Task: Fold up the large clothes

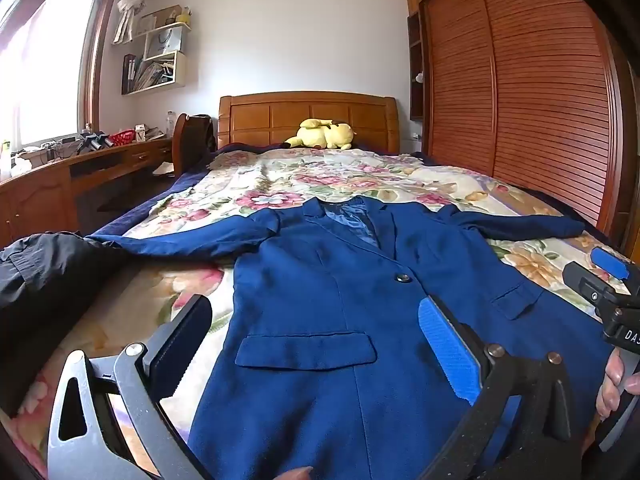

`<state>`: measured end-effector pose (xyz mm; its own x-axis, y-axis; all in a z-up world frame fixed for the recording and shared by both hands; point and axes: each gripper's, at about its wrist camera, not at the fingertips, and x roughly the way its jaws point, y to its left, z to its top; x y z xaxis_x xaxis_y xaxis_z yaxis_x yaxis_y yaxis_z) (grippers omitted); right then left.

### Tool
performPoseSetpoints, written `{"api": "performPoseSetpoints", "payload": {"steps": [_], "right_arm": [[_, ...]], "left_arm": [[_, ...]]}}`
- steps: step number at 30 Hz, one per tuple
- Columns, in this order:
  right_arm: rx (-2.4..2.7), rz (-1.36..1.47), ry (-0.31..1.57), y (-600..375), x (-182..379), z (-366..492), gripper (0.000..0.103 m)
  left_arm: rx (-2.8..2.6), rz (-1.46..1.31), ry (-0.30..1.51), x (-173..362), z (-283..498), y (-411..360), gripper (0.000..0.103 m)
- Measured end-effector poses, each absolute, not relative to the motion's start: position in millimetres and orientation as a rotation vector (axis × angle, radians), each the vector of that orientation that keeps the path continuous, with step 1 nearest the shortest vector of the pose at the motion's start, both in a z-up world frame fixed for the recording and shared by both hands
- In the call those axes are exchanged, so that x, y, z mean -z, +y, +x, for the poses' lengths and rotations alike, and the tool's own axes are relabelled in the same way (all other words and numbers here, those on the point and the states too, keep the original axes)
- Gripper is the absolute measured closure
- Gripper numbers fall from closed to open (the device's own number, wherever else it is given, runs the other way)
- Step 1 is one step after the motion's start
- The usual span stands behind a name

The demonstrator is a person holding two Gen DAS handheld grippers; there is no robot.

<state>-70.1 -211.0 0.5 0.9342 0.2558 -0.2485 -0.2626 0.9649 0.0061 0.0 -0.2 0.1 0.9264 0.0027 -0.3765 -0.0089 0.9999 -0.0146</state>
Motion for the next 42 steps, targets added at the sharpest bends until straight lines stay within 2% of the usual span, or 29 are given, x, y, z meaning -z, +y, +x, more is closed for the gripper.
{"api": "performPoseSetpoints", "payload": {"steps": [42], "right_arm": [[-0.259, -0.026, 0.248, -210.4, 0.4, -68.7, 0.0]], "left_arm": [[-0.009, -0.015, 0.37, -11.2, -9.0, 2.9, 0.0]]}}
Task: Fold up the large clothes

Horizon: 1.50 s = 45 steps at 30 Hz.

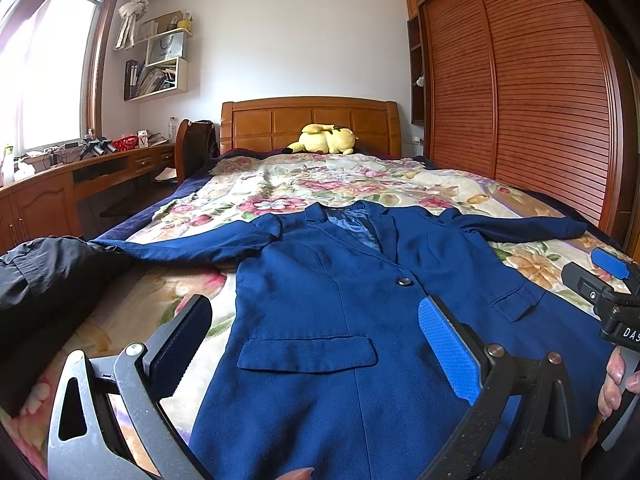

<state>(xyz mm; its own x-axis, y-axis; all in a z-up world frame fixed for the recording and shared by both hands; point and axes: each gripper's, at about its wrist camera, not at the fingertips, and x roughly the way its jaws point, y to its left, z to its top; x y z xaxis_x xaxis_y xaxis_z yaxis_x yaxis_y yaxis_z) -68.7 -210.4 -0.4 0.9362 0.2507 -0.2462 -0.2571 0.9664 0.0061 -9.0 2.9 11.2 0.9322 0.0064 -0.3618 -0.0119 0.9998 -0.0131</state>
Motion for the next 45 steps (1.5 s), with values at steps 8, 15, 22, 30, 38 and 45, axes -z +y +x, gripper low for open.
{"api": "performPoseSetpoints", "payload": {"steps": [8, 15, 22, 30, 38, 45], "right_arm": [[-0.259, -0.025, 0.248, -210.9, 0.5, -68.4, 0.0], [-0.258, -0.025, 0.246, -211.2, 0.6, -68.0, 0.0], [-0.258, -0.025, 0.246, -210.9, 0.7, -68.4, 0.0], [-0.257, -0.025, 0.246, -211.0, 0.7, -68.0, 0.0], [-0.257, -0.025, 0.246, -210.8, 0.7, -68.3, 0.0], [-0.256, -0.025, 0.246, -210.6, 0.8, -68.3, 0.0]], "left_arm": [[-0.011, -0.015, 0.368, -13.6, -7.2, 4.8, 0.0], [-0.011, -0.014, 0.366, -13.1, -7.5, 4.6, 0.0], [-0.011, -0.013, 0.364, -13.0, -7.8, 4.5, 0.0], [-0.011, -0.013, 0.364, -14.6, -9.1, 5.4, 0.0], [-0.011, -0.013, 0.362, -14.3, -9.3, 4.9, 0.0], [-0.012, -0.012, 0.361, -12.4, -8.6, 4.0, 0.0]]}}
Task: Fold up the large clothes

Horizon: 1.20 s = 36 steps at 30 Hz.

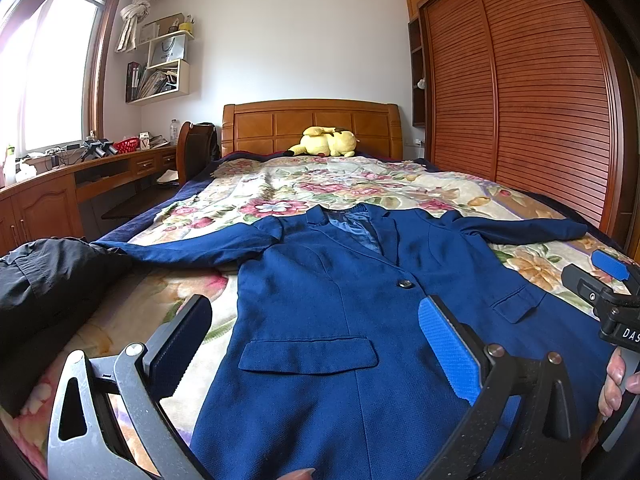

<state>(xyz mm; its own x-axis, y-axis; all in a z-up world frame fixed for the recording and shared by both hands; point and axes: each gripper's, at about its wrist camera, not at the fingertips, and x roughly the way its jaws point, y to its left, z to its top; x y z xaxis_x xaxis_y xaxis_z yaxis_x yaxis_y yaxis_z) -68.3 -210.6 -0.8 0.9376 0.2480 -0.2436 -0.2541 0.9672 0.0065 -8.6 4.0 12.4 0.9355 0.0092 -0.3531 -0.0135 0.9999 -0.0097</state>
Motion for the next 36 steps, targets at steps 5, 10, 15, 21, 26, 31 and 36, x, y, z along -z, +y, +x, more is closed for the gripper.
{"api": "performPoseSetpoints", "payload": {"steps": [5, 10, 15, 21, 26, 31, 36], "right_arm": [[-0.256, -0.025, 0.245, -211.4, 0.9, -68.1, 0.0], [-0.261, -0.028, 0.249, -211.1, 1.3, -67.6, 0.0], [-0.284, -0.03, 0.259, -209.0, 0.3, -65.8, 0.0], [-0.309, -0.031, 0.279, -202.2, -1.0, -55.4, 0.0], [-0.351, -0.041, 0.291, -194.7, -5.1, -45.8, 0.0], [-0.381, -0.052, 0.301, -182.1, -12.4, -36.8, 0.0], [-0.443, -0.052, 0.323, -161.6, -18.4, -29.8, 0.002]], "left_arm": [[-0.011, -0.012, 0.361, -12.5, -8.8, 4.1, 0.0], [-0.012, -0.008, 0.368, -15.1, -10.3, 2.7, 0.0], [-0.027, -0.004, 0.381, -22.8, -6.8, 15.9, 0.0], [-0.058, 0.01, 0.417, -26.3, 2.6, 35.3, 0.0], [-0.077, -0.014, 0.447, -26.0, 14.0, 57.4, 0.0], [-0.081, 0.01, 0.477, -22.1, 25.2, 70.1, 0.0], [-0.087, 0.046, 0.516, -18.1, 38.8, 87.2, 0.0]]}}
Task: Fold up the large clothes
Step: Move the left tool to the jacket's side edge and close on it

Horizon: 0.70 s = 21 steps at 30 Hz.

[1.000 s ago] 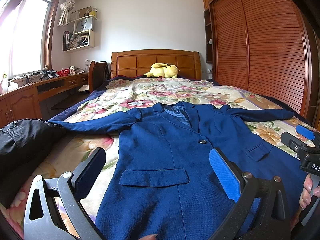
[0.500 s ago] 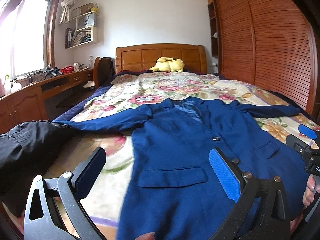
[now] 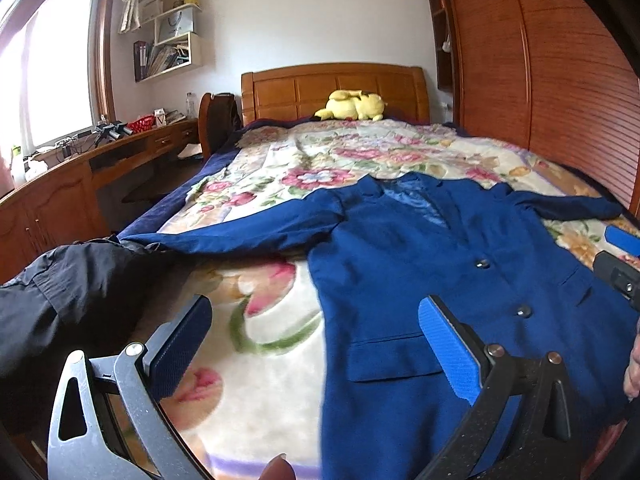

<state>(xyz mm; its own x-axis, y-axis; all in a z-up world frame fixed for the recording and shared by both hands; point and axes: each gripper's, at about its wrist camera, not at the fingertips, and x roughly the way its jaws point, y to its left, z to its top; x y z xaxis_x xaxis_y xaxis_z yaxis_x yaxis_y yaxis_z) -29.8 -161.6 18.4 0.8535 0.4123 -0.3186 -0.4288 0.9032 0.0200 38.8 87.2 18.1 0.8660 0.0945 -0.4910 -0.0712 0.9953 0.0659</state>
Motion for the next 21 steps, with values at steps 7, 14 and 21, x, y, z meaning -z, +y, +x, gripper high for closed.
{"api": "performPoseSetpoints", "payload": {"steps": [7, 14, 21], "right_arm": [[-0.489, -0.101, 0.345, -128.7, -33.1, -4.2, 0.004], [-0.529, -0.111, 0.39, -106.4, -38.0, 38.5, 0.004], [-0.547, -0.144, 0.433, -98.4, -27.4, 65.9, 0.004]], "left_arm": [[-0.087, 0.017, 0.581, -10.8, 66.2, 122.0, 0.0], [-0.125, -0.001, 0.65, 1.4, 108.9, 154.5, 0.0], [-0.172, -0.021, 0.699, 8.5, 153.3, 177.8, 0.005]]}}
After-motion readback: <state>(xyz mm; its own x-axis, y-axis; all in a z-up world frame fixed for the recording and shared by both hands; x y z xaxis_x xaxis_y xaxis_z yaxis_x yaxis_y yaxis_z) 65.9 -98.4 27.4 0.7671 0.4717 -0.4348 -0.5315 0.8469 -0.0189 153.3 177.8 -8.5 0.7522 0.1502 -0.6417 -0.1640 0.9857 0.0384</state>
